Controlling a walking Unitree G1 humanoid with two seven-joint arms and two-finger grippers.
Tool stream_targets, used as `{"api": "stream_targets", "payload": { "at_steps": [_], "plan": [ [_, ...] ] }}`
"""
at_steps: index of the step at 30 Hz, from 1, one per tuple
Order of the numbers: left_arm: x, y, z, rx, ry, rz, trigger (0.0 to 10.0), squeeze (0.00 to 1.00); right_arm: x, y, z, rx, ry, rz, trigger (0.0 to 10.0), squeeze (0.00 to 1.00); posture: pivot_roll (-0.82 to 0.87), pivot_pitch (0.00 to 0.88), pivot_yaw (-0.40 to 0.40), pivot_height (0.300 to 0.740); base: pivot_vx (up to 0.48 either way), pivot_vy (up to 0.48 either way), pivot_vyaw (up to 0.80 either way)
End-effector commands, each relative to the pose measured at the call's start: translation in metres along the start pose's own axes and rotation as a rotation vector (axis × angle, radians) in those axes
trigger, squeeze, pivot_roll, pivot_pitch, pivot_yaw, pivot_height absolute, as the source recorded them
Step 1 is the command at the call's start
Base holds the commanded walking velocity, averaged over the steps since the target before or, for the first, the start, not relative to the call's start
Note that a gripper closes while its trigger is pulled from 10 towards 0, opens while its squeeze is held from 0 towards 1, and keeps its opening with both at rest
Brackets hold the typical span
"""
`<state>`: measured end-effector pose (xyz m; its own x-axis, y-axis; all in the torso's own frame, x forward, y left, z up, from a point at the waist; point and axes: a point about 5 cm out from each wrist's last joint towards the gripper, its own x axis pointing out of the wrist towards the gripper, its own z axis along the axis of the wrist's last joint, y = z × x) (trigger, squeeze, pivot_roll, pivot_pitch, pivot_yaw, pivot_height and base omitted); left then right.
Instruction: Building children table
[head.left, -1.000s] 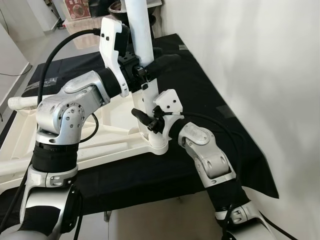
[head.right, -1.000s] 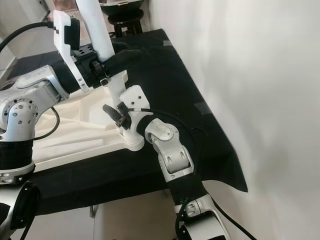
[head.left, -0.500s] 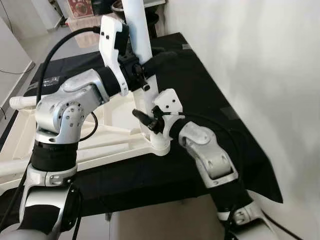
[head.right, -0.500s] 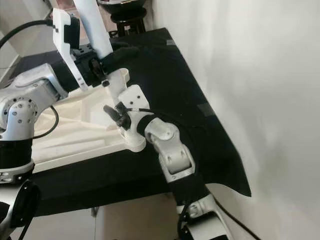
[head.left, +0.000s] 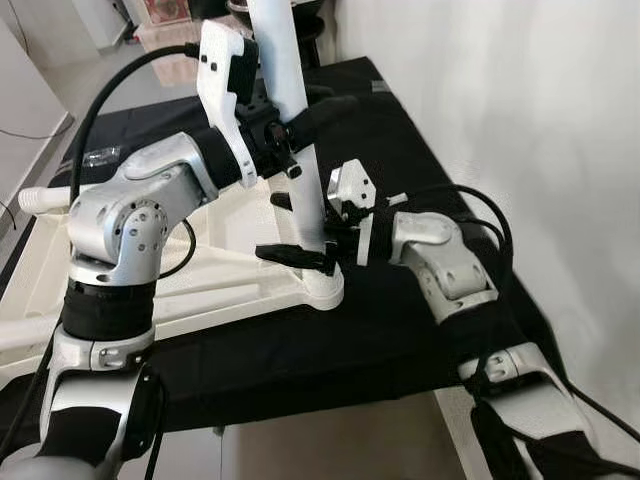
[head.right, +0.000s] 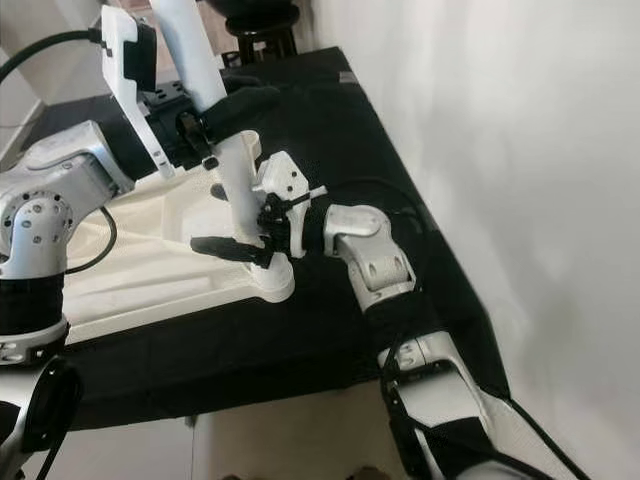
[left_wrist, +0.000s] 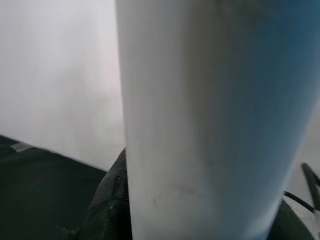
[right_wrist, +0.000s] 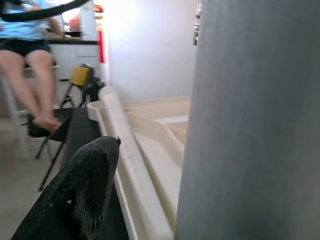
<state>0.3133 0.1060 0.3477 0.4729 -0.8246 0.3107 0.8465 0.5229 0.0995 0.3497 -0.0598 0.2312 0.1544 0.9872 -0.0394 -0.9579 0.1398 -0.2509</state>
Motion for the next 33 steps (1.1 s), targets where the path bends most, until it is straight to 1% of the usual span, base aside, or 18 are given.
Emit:
{"api": "stream_targets", "payload": {
  "at_steps": [1, 2, 3, 7, 13, 18, 20, 21, 22, 23, 24, 25, 26, 27, 29, 30, 31, 33],
  "plan": [
    [0.002, -0.001, -0.010, -0.036, 0.030, -0.016, 0.0, 0.00, 0.019, 0.010, -0.004, 0.015, -0.022, 0.120, 9.6, 0.00, -0.06, 0.107, 0.108, 0.740, 0.000, 0.000, 0.00],
    [0.002, -0.001, -0.010, -0.036, 0.030, -0.016, 0.0, 0.00, 0.019, 0.010, -0.004, 0.015, -0.022, 0.120, 9.6, 0.00, -0.06, 0.107, 0.108, 0.740, 0.000, 0.000, 0.00],
    [0.003, -0.002, -0.010, -0.035, 0.033, -0.021, 0.0, 0.00, 0.019, 0.010, -0.006, 0.039, -0.025, 0.157, 0.0, 0.00, -0.06, 0.104, 0.110, 0.740, 0.000, 0.000, 0.00],
    [0.003, -0.003, -0.010, -0.034, 0.035, -0.025, 0.0, 0.00, 0.018, 0.009, -0.007, 0.044, -0.027, 0.183, 0.0, 0.00, -0.06, 0.104, 0.110, 0.740, 0.000, 0.000, 0.00],
    [0.004, -0.003, -0.009, -0.029, 0.034, -0.030, 0.0, 0.00, 0.018, 0.007, -0.008, 0.049, -0.034, 0.186, 0.0, 0.00, -0.06, 0.100, 0.115, 0.740, 0.000, 0.000, 0.00],
    [0.005, -0.004, -0.010, -0.022, 0.035, -0.037, 0.0, 0.00, 0.015, 0.006, -0.015, 0.047, -0.035, 0.167, 0.0, 0.00, -0.06, 0.097, 0.119, 0.740, 0.000, 0.000, 0.00],
    [0.005, -0.004, -0.010, -0.016, 0.033, -0.039, 0.0, 0.00, 0.012, 0.004, -0.019, 0.039, -0.028, 0.127, 0.0, 0.00, -0.07, 0.098, 0.120, 0.740, 0.000, 0.000, 0.00],
    [0.005, -0.003, -0.010, -0.007, 0.039, -0.030, 1.7, 1.00, 0.011, 0.002, -0.023, 0.037, 0.003, 0.064, 0.0, 0.00, -0.07, 0.100, 0.119, 0.740, 0.000, 0.000, 0.00],
    [0.004, -0.002, -0.011, 0.000, 0.043, -0.023, 1.7, 1.00, 0.009, 0.000, -0.027, 0.036, 0.026, 0.020, 0.0, 0.00, -0.07, 0.100, 0.119, 0.740, 0.000, 0.000, 0.00],
    [0.004, -0.002, -0.011, 0.000, 0.043, -0.023, 1.7, 1.00, 0.009, 0.000, -0.027, 0.036, 0.026, 0.020, 0.0, 0.00, -0.07, 0.100, 0.119, 0.740, 0.000, 0.000, 0.00],
    [0.004, -0.002, -0.011, 0.000, 0.045, -0.026, 10.0, 1.00, 0.008, -0.001, -0.031, 0.041, 0.054, -0.040, 0.0, 0.00, -0.07, 0.102, 0.115, 0.740, 0.000, 0.000, 0.00],
    [0.004, -0.002, -0.011, 0.000, 0.045, -0.026, 10.0, 1.00, 0.008, -0.001, -0.031, 0.041, 0.054, -0.040, 0.0, 0.00, -0.07, 0.102, 0.115, 0.740, 0.000, 0.000, 0.00],
    [0.003, -0.002, -0.011, 0.001, 0.040, -0.011, 10.0, 1.00, 0.009, -0.001, -0.037, 0.055, 0.080, -0.111, 0.0, 0.00, -0.07, 0.104, 0.103, 0.740, 0.000, 0.000, 0.00],
    [0.002, 0.002, -0.010, -0.004, 0.033, 0.019, 10.0, 1.00, 0.015, 0.010, -0.058, 0.180, 0.129, -0.420, 0.0, 0.00, -0.07, 0.110, 0.085, 0.740, 0.000, 0.000, 0.00],
    [0.002, 0.002, -0.010, -0.004, 0.033, 0.019, 10.0, 1.00, 0.015, 0.010, -0.058, 0.180, 0.129, -0.420, 0.0, 0.00, -0.07, 0.110, 0.085, 0.740, 0.000, 0.000, 0.00],
    [0.000, 0.005, -0.009, -0.011, 0.026, 0.049, 10.0, 1.00, 0.022, 0.031, -0.068, 0.241, 0.156, -0.569, 0.0, 0.00, -0.07, 0.120, 0.095, 0.740, 0.000, 0.000, 0.00],
    [-0.001, 0.010, -0.011, -0.017, 0.029, 0.080, 10.0, 1.00, 0.025, 0.042, -0.069, 0.267, 0.161, -0.704, 0.0, 0.00, -0.09, 0.114, 0.117, 0.740, 0.000, 0.000, 0.00],
    [-0.001, 0.010, -0.011, -0.017, 0.029, 0.080, 10.0, 1.00, 0.025, 0.042, -0.069, 0.267, 0.161, -0.704, 0.0, 0.00, -0.09, 0.114, 0.117, 0.740, 0.000, 0.000, 0.00]
  ]
}}
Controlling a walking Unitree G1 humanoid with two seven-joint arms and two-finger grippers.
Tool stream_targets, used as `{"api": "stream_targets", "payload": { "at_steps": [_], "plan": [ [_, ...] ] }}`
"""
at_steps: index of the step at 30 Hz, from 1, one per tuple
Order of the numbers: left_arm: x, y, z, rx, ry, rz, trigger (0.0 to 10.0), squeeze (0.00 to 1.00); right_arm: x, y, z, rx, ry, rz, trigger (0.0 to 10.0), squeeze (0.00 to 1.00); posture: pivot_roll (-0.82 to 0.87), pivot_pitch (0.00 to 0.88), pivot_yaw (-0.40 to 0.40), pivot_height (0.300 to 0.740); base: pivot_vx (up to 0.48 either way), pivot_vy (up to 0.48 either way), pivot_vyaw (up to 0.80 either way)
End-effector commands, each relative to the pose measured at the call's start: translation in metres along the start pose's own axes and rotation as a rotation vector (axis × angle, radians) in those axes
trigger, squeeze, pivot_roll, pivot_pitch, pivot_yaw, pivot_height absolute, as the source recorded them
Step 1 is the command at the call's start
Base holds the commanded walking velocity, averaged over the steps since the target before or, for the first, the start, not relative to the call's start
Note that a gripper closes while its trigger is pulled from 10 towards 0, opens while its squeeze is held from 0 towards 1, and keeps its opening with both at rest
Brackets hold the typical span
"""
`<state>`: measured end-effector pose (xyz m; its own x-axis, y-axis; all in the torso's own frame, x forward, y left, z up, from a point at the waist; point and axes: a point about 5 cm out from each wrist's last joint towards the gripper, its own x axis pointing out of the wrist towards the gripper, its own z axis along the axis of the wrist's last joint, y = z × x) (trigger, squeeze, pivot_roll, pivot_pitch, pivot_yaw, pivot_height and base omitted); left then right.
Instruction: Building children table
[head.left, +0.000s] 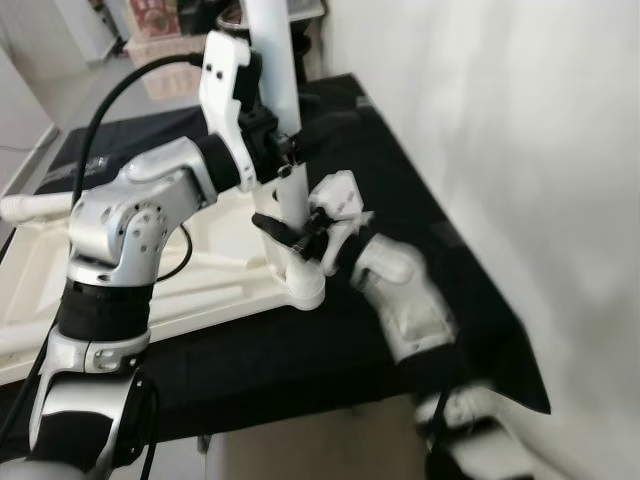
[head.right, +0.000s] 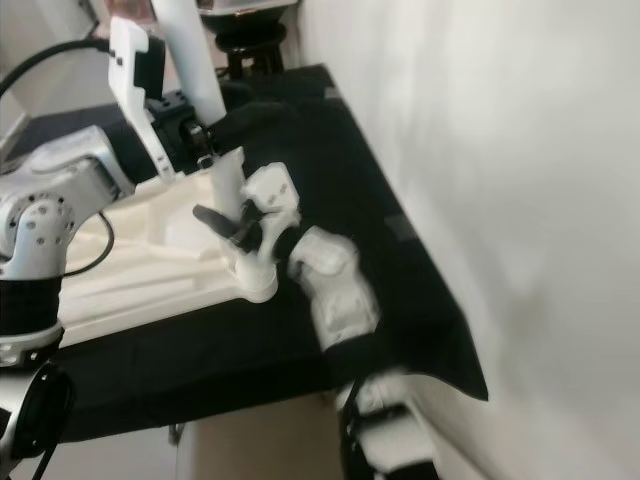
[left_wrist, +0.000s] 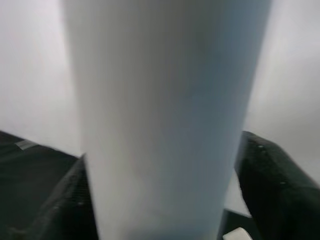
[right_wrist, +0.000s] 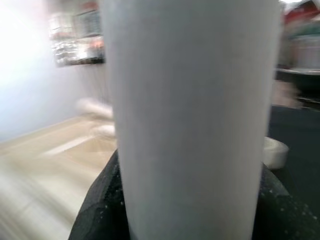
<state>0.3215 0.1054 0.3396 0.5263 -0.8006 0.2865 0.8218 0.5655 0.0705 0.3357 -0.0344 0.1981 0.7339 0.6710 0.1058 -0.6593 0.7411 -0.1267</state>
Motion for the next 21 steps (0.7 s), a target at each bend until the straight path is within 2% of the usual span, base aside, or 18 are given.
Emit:
{"api": "stream_targets", "payload": {
  "at_steps": [1, 2, 3, 11, 12, 13, 21],
  "plan": [
    [0.000, 0.007, -0.003, -0.010, 0.004, 0.047, 10.0, 1.00, -0.010, 0.012, -0.042, 0.086, 0.200, -0.091, 0.0, 0.00, -0.09, 0.109, 0.113, 0.740, 0.000, 0.000, 0.00],
    [0.000, 0.007, -0.003, -0.010, 0.004, 0.047, 10.0, 1.00, -0.010, 0.012, -0.042, 0.086, 0.200, -0.091, 0.0, 0.00, -0.09, 0.109, 0.113, 0.740, 0.000, 0.000, 0.00],
    [0.005, 0.008, -0.006, -0.007, 0.018, 0.060, 10.0, 0.00, -0.004, 0.009, -0.041, 0.033, 0.181, -0.070, 0.0, 0.00, -0.09, 0.103, 0.104, 0.740, 0.000, 0.000, 0.00],
    [0.003, 0.010, -0.008, -0.008, 0.023, 0.077, 10.0, 0.00, -0.003, 0.009, -0.038, 0.006, 0.181, -0.080, 0.0, 0.00, -0.08, 0.106, 0.102, 0.740, 0.000, 0.000, 0.00],
    [0.002, 0.010, -0.009, -0.009, 0.028, 0.076, 5.3, 0.00, -0.003, 0.009, -0.038, 0.001, 0.183, -0.085, 0.0, 0.00, -0.08, 0.102, 0.105, 0.740, 0.000, 0.000, 0.00],
    [0.002, 0.010, -0.010, -0.008, 0.033, 0.070, 0.0, 0.00, -0.005, 0.011, -0.036, -0.002, 0.190, -0.099, 0.0, 0.00, -0.08, 0.101, 0.104, 0.740, 0.000, 0.000, 0.00],
    [0.004, 0.008, -0.009, -0.009, 0.025, 0.054, 0.0, 0.00, -0.007, 0.013, -0.032, -0.013, 0.198, -0.129, 0.0, 0.00, -0.09, 0.093, 0.103, 0.740, 0.000, 0.000, 0.00]
  ]
}}
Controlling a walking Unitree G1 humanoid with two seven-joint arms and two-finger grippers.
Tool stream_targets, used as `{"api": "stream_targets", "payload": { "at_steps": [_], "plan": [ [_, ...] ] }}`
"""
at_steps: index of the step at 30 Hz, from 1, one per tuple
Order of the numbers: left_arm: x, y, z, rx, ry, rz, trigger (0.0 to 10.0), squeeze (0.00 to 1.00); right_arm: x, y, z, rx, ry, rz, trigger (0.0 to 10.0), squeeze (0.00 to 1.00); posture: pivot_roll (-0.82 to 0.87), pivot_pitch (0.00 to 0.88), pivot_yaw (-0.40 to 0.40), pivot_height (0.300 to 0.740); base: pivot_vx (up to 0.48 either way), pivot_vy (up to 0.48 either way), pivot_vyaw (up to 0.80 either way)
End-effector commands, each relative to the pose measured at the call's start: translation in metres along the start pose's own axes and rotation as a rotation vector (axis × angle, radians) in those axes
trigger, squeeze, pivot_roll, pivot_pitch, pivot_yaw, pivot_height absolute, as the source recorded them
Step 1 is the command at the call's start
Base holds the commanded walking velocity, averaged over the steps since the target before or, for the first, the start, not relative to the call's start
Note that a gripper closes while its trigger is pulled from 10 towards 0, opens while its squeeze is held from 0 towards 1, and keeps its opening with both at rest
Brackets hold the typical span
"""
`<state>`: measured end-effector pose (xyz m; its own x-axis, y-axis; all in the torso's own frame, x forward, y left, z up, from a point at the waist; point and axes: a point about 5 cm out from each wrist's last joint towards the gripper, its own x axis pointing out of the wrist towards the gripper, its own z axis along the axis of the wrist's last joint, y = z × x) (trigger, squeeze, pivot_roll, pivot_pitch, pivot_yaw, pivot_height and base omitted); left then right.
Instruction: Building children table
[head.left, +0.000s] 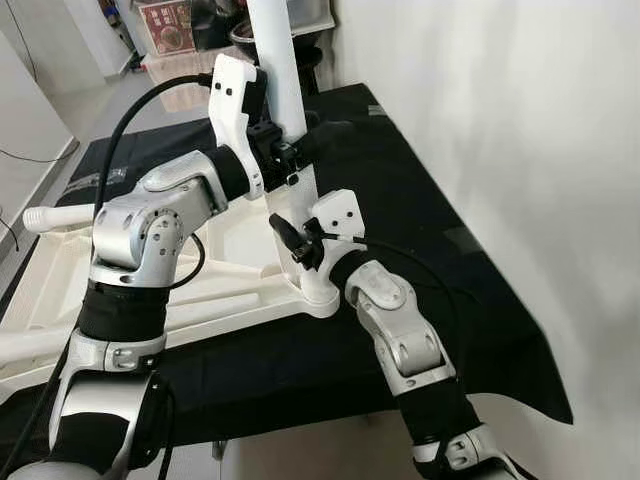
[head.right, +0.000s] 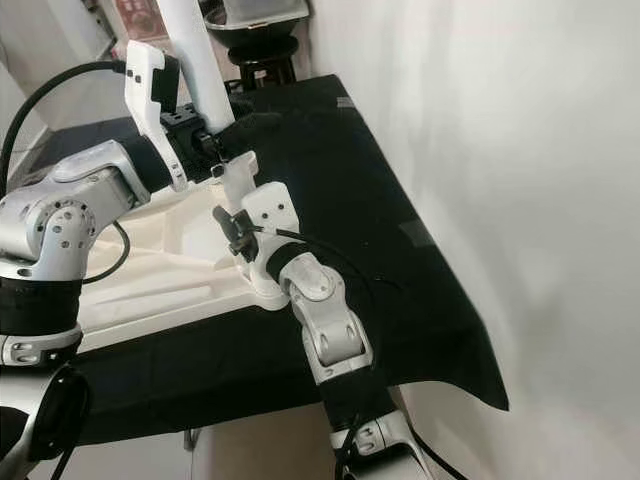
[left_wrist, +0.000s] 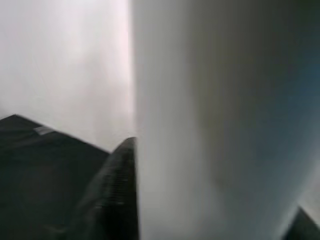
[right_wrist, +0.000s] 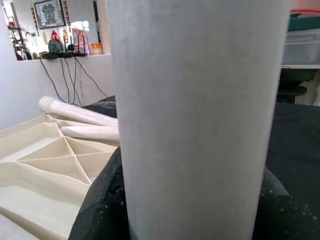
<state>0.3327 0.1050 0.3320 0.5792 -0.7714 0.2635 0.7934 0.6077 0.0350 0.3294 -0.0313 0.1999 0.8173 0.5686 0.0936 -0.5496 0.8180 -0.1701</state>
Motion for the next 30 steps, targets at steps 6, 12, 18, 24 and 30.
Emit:
{"api": "stream_targets", "payload": {
  "at_steps": [6, 12, 18, 24, 30],
  "plan": [
    [0.000, -0.001, 0.000, 0.012, -0.004, -0.011, 0.0, 0.00, 0.003, 0.003, -0.023, -0.007, 0.120, 0.056, 10.0, 0.66, -0.09, 0.091, 0.099, 0.740, 0.000, 0.000, 0.00],
    [0.000, -0.002, 0.001, 0.015, -0.004, -0.018, 0.0, 0.00, 0.016, -0.013, 0.013, 0.036, -0.074, 0.289, 10.0, 1.00, -0.08, 0.088, 0.101, 0.740, 0.000, 0.000, 0.00],
    [0.000, -0.003, 0.002, 0.018, -0.009, -0.027, 0.0, 0.00, 0.021, -0.019, 0.024, -0.088, -0.084, 0.561, 10.0, 0.31, -0.08, 0.084, 0.107, 0.740, 0.000, 0.000, 0.00],
    [0.002, -0.004, 0.003, 0.018, -0.009, -0.037, 0.0, 0.00, 0.019, -0.013, 0.027, -0.104, -0.082, 0.798, 10.0, 0.00, -0.07, 0.079, 0.112, 0.740, 0.000, 0.000, 0.00],
    [0.002, -0.006, 0.003, 0.021, -0.009, -0.045, 0.0, 0.00, 0.023, -0.012, 0.023, -0.080, -0.070, 0.889, 0.0, 0.00, -0.06, 0.077, 0.114, 0.740, 0.000, 0.000, 0.00]
  ]
}}
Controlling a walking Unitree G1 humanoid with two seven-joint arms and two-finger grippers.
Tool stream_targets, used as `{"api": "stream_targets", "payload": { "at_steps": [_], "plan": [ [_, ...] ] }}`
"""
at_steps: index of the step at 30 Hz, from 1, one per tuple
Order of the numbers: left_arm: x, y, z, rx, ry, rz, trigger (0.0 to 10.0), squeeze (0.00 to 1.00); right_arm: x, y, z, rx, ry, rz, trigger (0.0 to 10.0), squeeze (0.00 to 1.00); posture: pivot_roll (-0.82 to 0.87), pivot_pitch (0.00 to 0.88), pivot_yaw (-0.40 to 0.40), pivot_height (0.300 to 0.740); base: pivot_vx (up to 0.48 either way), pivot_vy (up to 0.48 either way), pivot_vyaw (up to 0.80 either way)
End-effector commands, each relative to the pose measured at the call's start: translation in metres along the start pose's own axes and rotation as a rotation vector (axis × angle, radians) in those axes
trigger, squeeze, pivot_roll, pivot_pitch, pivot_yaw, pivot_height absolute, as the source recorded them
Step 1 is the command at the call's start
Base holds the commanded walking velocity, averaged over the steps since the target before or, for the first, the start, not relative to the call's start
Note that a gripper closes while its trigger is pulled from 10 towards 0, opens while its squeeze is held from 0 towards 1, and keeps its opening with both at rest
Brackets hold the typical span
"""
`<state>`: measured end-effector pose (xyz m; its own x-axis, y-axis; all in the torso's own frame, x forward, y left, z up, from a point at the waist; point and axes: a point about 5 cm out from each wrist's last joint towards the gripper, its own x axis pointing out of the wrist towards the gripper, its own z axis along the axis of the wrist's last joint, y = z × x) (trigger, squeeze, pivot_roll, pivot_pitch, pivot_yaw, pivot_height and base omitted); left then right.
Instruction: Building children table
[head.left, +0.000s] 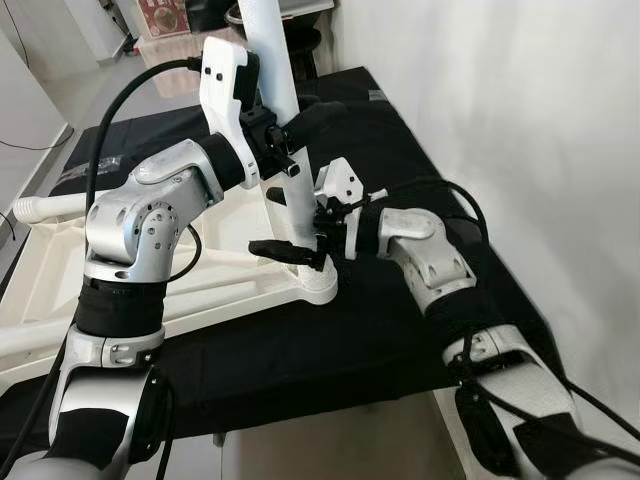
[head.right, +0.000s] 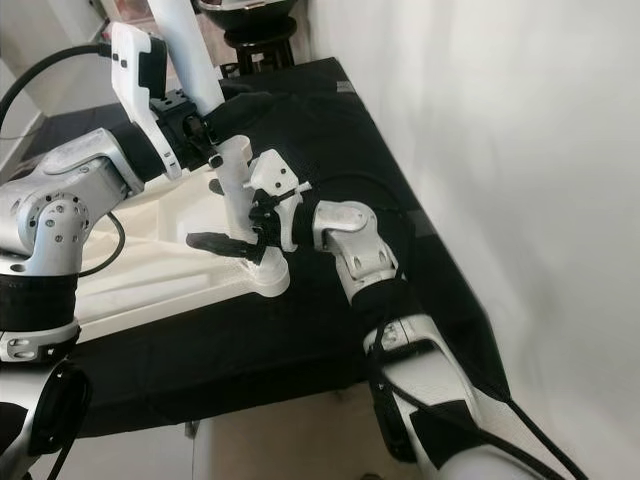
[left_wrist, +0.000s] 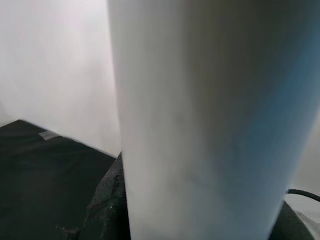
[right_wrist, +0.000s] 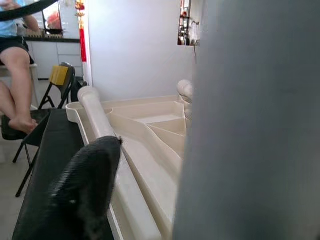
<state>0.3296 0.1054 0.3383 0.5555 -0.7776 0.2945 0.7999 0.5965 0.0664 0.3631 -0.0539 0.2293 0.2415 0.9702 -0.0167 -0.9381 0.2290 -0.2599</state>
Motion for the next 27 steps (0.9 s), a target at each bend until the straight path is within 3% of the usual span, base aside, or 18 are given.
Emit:
{"api": "stream_targets", "payload": {
  "at_steps": [1, 6, 18, 19, 20, 21, 22, 24, 25, 26, 27],
  "plan": [
    [0.003, -0.004, -0.003, -0.006, 0.024, -0.024, 0.0, 0.00, 0.024, 0.018, 0.001, -0.016, -0.019, 0.177, 0.0, 0.00, -0.06, 0.077, 0.118, 0.740, 0.000, 0.000, 0.00],
    [0.003, -0.005, -0.003, -0.004, 0.027, -0.027, 0.0, 0.00, 0.019, 0.013, -0.009, 0.033, -0.018, 0.160, 0.0, 0.00, -0.05, 0.071, 0.118, 0.740, 0.000, 0.000, 0.00],
    [0.005, -0.006, -0.004, 0.016, 0.027, -0.040, 0.0, 0.00, 0.015, 0.011, -0.016, 0.037, -0.007, 0.150, 0.0, 0.00, -0.06, 0.068, 0.121, 0.740, 0.000, 0.000, 0.00],
    [0.005, -0.005, -0.004, 0.026, 0.020, -0.025, 1.5, 0.00, 0.015, 0.011, -0.018, 0.037, -0.003, 0.146, 0.0, 0.00, -0.06, 0.068, 0.121, 0.740, 0.000, 0.000, 0.00],
    [0.005, -0.005, -0.004, 0.026, 0.020, -0.025, 1.5, 0.00, 0.015, 0.011, -0.018, 0.037, -0.003, 0.146, 0.0, 0.00, -0.06, 0.068, 0.121, 0.740, 0.000, 0.000, 0.00],
    [0.005, -0.006, -0.004, 0.028, 0.016, -0.025, 10.0, 1.00, 0.014, 0.012, -0.023, 0.029, 0.021, 0.130, 0.0, 0.00, -0.07, 0.072, 0.120, 0.740, 0.000, 0.000, 0.00],
    [0.005, -0.002, -0.004, 0.019, 0.005, 0.017, 10.0, 1.00, 0.013, 0.012, -0.031, 0.026, 0.085, 0.069, 0.0, 0.00, -0.07, 0.075, 0.112, 0.740, 0.000, 0.000, 0.00],
    [0.005, -0.002, -0.004, 0.019, 0.005, 0.017, 10.0, 1.00, 0.013, 0.012, -0.031, 0.026, 0.085, 0.069, 0.0, 0.00, -0.07, 0.075, 0.112, 0.740, 0.000, 0.000, 0.00],
    [0.003, 0.002, -0.004, 0.008, 0.007, 0.058, 10.0, 1.00, 0.014, 0.012, -0.048, 0.043, 0.219, -0.077, 0.0, 0.00, -0.07, 0.079, 0.101, 0.740, 0.000, 0.000, 0.00],
    [0.000, 0.005, -0.004, 0.000, 0.011, 0.086, 10.0, 0.00, 0.016, 0.031, -0.064, 0.040, 0.258, -0.243, 0.0, 0.00, -0.05, 0.074, 0.070, 0.740, 0.000, 0.000, 0.00],
    [-0.002, 0.007, -0.002, -0.003, 0.014, 0.104, 10.0, 0.00, 0.014, 0.045, -0.070, 0.040, 0.269, -0.369, 0.0, 0.00, -0.03, 0.079, 0.068, 0.740, 0.000, 0.000, 0.00]
  ]
}}
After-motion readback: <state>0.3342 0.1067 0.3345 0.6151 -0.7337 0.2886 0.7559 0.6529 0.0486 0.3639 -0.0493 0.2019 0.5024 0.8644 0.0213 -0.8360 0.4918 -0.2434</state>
